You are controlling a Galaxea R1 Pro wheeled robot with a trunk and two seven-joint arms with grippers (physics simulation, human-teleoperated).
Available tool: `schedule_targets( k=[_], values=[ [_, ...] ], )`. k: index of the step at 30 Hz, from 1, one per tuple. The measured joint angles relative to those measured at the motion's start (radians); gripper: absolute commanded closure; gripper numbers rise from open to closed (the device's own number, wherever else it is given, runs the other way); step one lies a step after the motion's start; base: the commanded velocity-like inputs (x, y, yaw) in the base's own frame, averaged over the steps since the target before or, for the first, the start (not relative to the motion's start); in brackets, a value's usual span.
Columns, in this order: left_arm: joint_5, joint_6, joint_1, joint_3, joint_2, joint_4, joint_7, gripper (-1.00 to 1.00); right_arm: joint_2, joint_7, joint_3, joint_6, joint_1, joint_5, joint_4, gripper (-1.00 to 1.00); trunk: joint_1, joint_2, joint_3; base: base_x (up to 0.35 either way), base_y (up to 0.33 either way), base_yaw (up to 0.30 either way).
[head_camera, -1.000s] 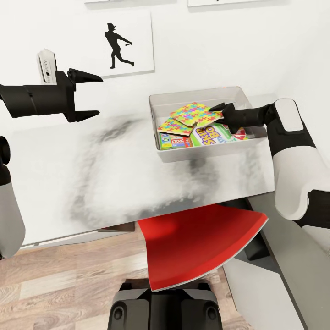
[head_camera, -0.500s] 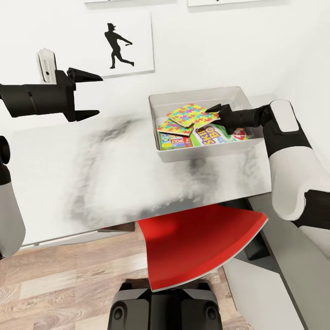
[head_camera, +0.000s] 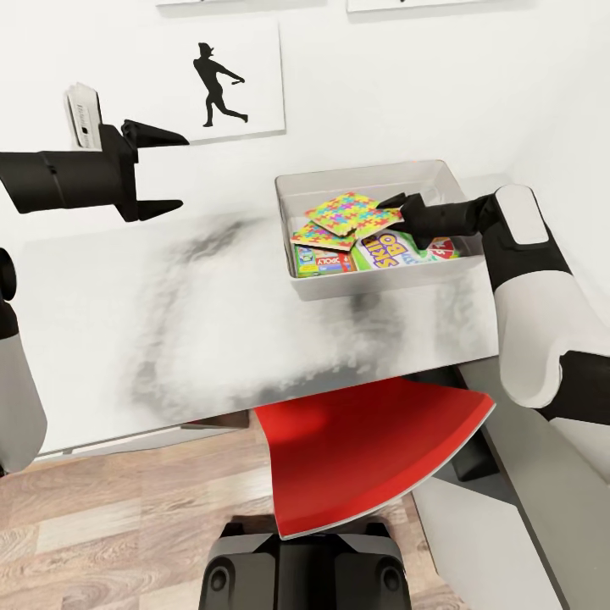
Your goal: Put all the toys in the child's room - the three board games (two on the bed and one on the table), the two jigsaw puzzles on the table, and the tennis ball on the table - inside the toy box on the table in the child's room.
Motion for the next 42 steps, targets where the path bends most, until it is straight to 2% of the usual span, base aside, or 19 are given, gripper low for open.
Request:
schedule_targets(
  k=[10, 11, 42],
  values=[
    [0.000, 0.000, -0.001, 0.000, 0.000, 0.000, 0.000, -1.00, 0.000, 0.000, 0.000, -0.001, 0.000, 0.001, 0.010, 1.00, 0.000, 0.000, 0.000, 0.000, 0.000, 0.000],
    [0.000, 0.000, -0.001, 0.000, 0.000, 0.000, 0.000, -1.00, 0.000, 0.000, 0.001, -0.001, 0.000, 0.001, 0.011, -1.00, 0.000, 0.000, 0.000, 0.000, 0.000, 0.000],
    [0.000, 0.000, -0.005, 0.000, -0.002, 0.000, 0.000, -1.00, -0.011, 0.000, -0.001, 0.000, -0.018, 0.001, -0.011, -1.00, 0.000, 0.000, 0.000, 0.000, 0.000, 0.000]
  ],
)
